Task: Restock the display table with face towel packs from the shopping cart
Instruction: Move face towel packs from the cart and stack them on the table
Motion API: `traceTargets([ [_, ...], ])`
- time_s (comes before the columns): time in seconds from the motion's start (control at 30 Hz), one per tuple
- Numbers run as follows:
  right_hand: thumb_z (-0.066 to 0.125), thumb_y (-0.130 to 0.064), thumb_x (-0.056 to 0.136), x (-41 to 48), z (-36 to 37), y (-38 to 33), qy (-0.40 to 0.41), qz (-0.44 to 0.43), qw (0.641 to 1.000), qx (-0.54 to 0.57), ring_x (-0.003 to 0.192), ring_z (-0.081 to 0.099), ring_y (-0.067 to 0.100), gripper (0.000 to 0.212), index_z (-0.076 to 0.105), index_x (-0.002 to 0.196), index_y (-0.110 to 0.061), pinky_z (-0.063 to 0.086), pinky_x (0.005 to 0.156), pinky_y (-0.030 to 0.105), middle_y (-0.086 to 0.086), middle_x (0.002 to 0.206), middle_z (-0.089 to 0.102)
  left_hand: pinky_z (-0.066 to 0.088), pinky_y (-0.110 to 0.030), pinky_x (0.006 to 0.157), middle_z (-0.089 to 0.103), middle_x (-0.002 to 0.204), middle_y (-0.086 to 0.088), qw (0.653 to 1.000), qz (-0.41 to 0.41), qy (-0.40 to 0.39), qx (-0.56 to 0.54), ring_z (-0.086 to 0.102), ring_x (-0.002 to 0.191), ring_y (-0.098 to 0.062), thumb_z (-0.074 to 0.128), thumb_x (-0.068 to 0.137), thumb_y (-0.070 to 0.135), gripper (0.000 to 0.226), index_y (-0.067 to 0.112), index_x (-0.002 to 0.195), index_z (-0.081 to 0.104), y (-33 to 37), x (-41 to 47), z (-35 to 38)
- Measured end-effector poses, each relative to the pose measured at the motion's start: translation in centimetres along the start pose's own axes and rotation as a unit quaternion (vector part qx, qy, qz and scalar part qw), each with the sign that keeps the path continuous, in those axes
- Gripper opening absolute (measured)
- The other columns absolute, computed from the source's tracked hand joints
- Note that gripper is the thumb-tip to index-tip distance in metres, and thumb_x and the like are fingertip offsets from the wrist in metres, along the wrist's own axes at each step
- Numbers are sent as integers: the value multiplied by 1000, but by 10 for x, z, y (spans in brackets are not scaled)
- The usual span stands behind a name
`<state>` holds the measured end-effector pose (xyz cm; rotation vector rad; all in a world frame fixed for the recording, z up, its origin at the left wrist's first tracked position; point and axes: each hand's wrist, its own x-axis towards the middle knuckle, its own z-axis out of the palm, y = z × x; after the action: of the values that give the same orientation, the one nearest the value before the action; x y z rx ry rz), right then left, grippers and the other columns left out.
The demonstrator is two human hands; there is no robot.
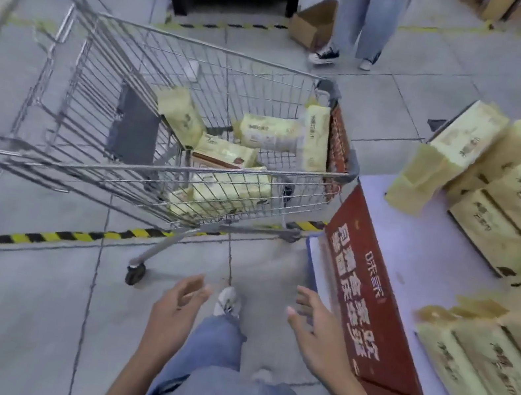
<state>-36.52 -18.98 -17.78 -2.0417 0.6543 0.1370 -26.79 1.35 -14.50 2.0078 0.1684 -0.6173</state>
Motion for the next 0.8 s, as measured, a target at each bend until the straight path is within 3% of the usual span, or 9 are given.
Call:
traceTargets([
  [0.13,57,-29,92,60,2,-38,4,-23,999,22,106,57,10,39,49,129,-19,44,91,25,-6,116,58,35,-19,84,61,111,0,1000,-22,14,-1,55,97,-9,58,93,16,29,10,121,61,8,37,-16],
  [0.23,56,-25,93,104,2,-69,15,-24,999,45,106,55,12,39,48,131,-19,43,93,27,-6,116,57,36,-19,82,63,110,0,1000,-25,9,-9,56,90,-4,58,93,15,26,11,118,62,23,72,-31],
  [0.37,55,-25,93,148,2,-102,33,-23,997,60,105,55,9,39,47,131,-24,43,90,26,-12,112,56,37,-3,68,63,109,1,1000,1,-12,-1,54,86,8,57,93,16,24,12,117,61,54,114,-47],
  [0.5,55,-23,93,177,1,-119,50,-13,996,78,101,56,6,33,46,124,-29,43,89,25,-20,104,56,40,-21,84,64,111,4,999,16,-41,-22,60,103,-11,57,93,23,21,22,114,60,88,150,-52],
  [0.67,58,-21,92,219,-10,-127,75,2,991,107,97,55,-2,30,48,119,-29,43,86,19,-15,107,57,41,-8,74,63,109,11,995,64,-66,-27,56,93,8,56,93,23,20,27,113,58,136,202,-47],
  [0.73,60,-22,91,244,-20,-127,90,8,989,116,97,57,1,30,49,118,-28,44,84,20,-10,108,59,41,-13,76,62,112,10,995,76,-70,-9,56,95,4,56,94,25,20,29,113,58,154,229,-41],
  [0.8,61,-29,87,274,-34,-128,111,8,987,120,94,57,1,33,50,118,-25,44,81,17,-10,105,58,42,-9,72,61,113,9,994,88,-64,7,56,95,2,56,94,24,27,24,121,58,175,260,-31],
])
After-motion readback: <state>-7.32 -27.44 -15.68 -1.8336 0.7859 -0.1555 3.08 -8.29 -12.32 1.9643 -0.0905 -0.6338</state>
